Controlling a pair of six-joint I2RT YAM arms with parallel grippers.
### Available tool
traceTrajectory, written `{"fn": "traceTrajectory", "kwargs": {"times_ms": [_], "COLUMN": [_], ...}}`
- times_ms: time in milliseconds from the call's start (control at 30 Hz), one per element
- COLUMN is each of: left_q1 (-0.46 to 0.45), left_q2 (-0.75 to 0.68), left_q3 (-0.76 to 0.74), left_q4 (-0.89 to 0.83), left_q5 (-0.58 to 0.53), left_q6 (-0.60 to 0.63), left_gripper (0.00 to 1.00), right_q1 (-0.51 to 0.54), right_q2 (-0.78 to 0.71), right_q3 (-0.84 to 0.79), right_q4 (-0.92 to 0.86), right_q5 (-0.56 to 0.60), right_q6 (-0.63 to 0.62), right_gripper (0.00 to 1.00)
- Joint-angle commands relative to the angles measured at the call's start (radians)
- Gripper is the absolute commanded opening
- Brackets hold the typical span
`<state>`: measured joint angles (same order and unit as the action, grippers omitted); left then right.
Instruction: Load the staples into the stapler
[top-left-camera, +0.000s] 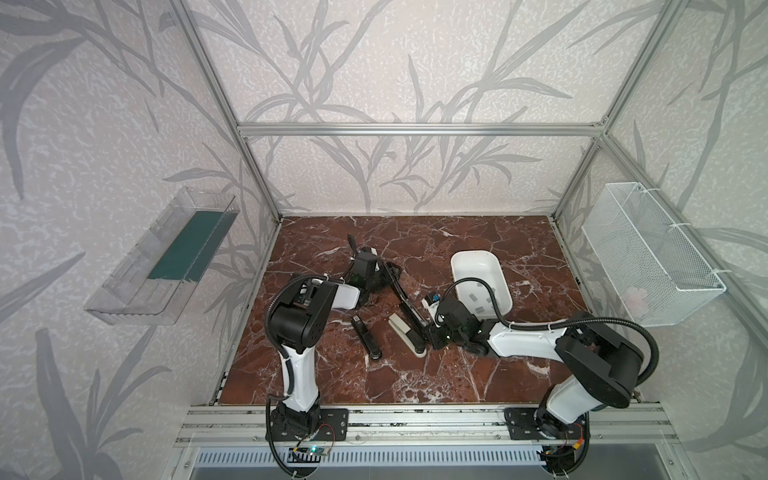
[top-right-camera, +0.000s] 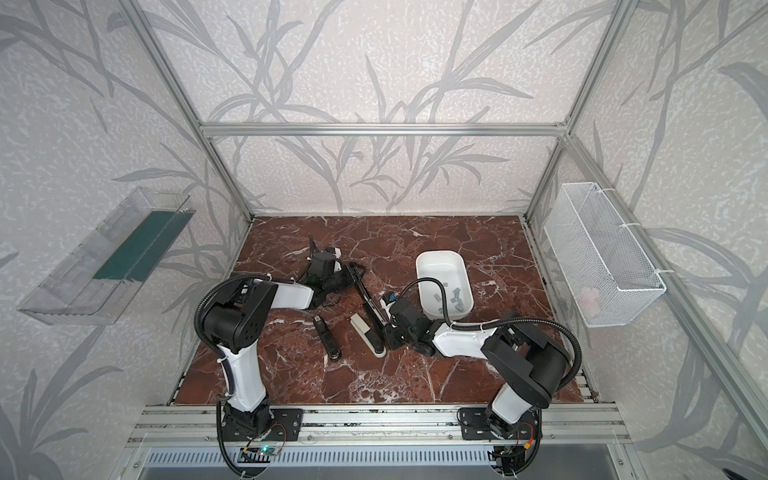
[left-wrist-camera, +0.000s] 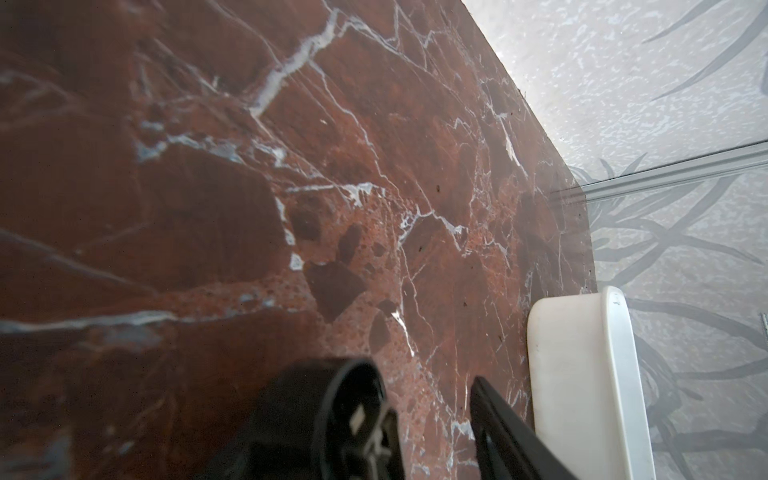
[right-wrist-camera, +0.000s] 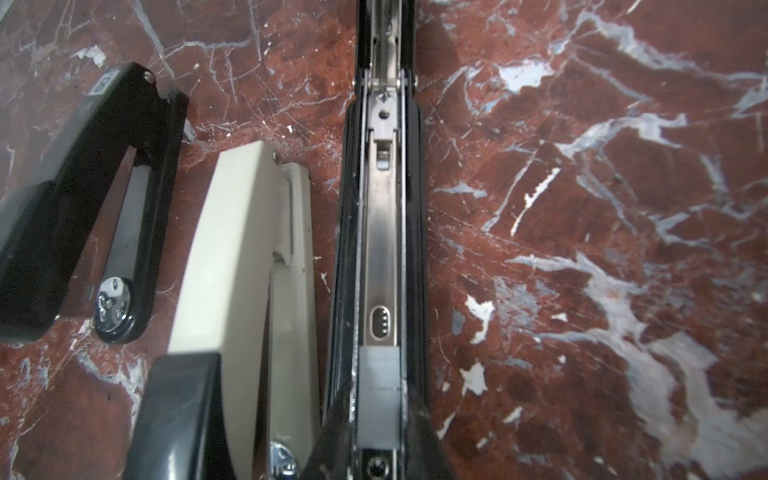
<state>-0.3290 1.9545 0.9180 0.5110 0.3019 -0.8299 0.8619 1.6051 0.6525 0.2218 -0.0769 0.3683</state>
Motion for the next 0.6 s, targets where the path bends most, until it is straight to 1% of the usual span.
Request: {"fn": "traceTrajectory", "kwargs": {"times_ms": [0, 167, 333, 500, 567], "left_q1": [0.011, 0.012, -0.003, -0.060, -0.093], "left_q2": [0.011, -0.019, -0.043, -0.101, -0.122], "left_q3": [0.017, 0.057, 0.069, 0.061, 0.061], "left_q4": [-0.086, -0.082, -0.034, -0.008, -0.012], "left_q5": [0.003, 0.020, 0.052, 0.043, 0.032], "left_q6": [0.051, 0.089, 0.122, 0.197, 0.242], "left_gripper": [0.63, 0.57, 0.53, 0.49, 0.45], "right_q1": [0.009, 0.022, 0.033, 0.037, 0.037], "right_q2": [-0.006, -0.010, -0.011, -0.008, -0.006], "right_q3": [-0.010, -0.010, -0.006, -0.013, -0.022], "right_q4": [0.040, 0.023, -0.004, -0.016, -0.006], "right_q5": [-0.038, 0.012, 0.081, 0.146, 0.160], "right_q6": [-0.032, -0.041, -0.056, -0.076, -0.081], "right_gripper": [0.05, 0.05, 0.05, 0.05, 0.05]}}
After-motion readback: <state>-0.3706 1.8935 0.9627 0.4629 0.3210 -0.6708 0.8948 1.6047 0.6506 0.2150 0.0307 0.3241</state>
